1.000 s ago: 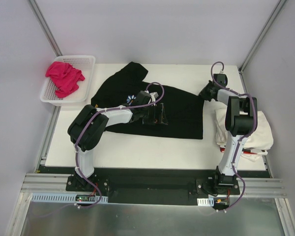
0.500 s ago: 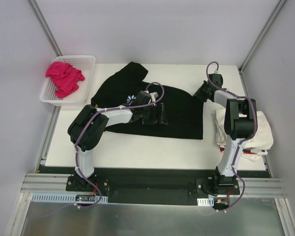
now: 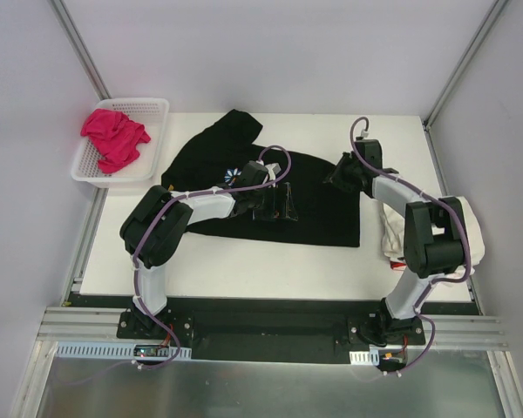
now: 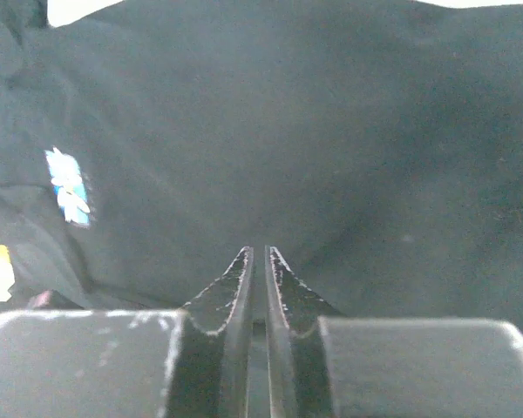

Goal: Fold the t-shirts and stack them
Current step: Grap the side of the flattened tshirt furthest away from the robot with both arms

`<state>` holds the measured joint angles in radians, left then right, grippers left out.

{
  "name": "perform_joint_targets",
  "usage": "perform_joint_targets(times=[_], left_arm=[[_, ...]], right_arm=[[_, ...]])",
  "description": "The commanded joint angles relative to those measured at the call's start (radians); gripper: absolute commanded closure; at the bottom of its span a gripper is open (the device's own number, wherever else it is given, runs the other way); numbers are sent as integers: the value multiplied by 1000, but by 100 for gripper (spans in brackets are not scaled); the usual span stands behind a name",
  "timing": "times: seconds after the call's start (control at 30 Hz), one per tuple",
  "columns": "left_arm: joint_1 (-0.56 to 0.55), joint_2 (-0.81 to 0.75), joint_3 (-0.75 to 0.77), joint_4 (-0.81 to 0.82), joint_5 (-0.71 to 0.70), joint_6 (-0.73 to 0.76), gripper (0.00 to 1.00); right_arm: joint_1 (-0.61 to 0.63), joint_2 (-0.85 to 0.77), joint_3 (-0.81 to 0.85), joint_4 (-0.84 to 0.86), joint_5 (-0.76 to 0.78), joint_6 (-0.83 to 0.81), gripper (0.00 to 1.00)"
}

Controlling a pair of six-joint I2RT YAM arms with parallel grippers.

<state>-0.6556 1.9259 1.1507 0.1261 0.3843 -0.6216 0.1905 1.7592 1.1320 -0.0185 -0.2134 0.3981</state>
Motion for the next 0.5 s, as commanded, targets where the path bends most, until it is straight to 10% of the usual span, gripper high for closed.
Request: perform_joint_targets(times=[0.0,0.47], left_arm=[[-16,28,-23,-48,-32,3,16],[-15,-4,-32,-48,-47,25,16]], right_arm=[[-16,-17,-12,-3,40,-36,84],[-172,111,134,-57,89,-68,65]])
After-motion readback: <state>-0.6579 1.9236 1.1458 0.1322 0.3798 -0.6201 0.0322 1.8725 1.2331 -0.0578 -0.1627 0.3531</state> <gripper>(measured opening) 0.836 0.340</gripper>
